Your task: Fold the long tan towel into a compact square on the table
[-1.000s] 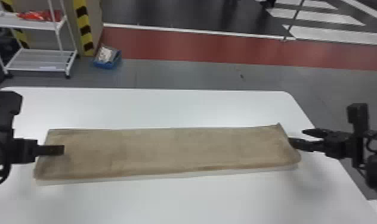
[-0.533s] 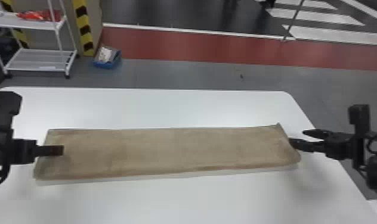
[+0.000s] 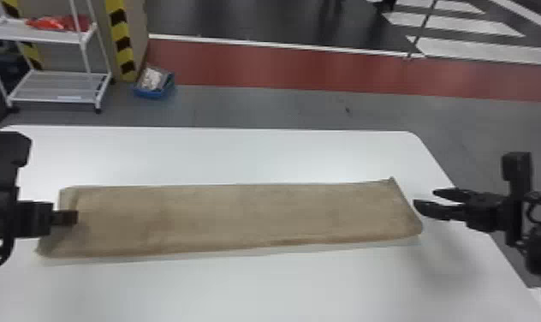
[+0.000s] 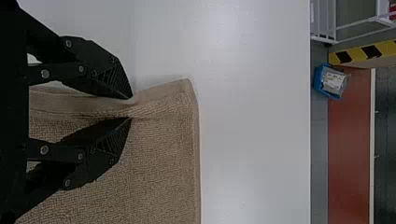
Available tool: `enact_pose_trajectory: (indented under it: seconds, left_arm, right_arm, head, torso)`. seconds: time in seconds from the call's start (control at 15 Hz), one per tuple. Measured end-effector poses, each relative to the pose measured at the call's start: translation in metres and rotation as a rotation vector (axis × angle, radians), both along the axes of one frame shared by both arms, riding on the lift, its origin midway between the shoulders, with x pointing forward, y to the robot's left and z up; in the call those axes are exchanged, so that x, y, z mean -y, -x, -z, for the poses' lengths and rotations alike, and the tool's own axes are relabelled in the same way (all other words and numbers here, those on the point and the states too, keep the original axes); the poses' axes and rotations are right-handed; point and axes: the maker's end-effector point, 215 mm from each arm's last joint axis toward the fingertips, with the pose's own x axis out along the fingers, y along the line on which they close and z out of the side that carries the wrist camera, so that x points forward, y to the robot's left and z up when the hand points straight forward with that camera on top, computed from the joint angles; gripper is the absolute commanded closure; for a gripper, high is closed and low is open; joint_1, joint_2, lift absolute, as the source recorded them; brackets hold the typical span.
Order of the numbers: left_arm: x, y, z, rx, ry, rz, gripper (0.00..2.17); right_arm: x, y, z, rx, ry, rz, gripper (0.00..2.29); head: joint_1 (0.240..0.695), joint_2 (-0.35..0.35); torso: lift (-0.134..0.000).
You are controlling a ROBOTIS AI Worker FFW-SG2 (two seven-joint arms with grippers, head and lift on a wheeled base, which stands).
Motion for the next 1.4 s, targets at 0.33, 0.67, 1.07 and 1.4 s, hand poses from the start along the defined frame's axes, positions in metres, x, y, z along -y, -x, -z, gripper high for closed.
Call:
enact_pose_trajectory:
  seconds: [0.33,0.67,1.07,1.4]
  left_arm:
    - [0.026,0.002,-0.023,0.024,0.076,0.016,1.65]
    - [0.082,-0.007,-0.065,0.056,0.268,0.051,1.65]
    - [0.180,-0.014,-0.150,0.130,0.696,0.195,1.65]
    - [0.218,0.002,-0.201,0.135,1.042,0.288,1.65]
  right_arm:
    - [-0.032,0.001,-0.021,0.026,-0.077,-0.009,0.27]
    - [-0.089,-0.001,-0.041,0.080,-0.181,-0.049,0.27]
    - [-0.217,0.013,-0.035,0.132,-0.329,-0.201,1.49]
    - [-0.299,0.017,-0.014,0.091,-0.373,-0.279,1.66]
  head:
    - [0.695,-0.170]
    - [0.695,-0.166]
    - [0.695,-0.141]
    - [0.695,-0.095]
  torso:
    - [-0.125]
    - [-0.125]
    - [-0.125]
    - [-0.125]
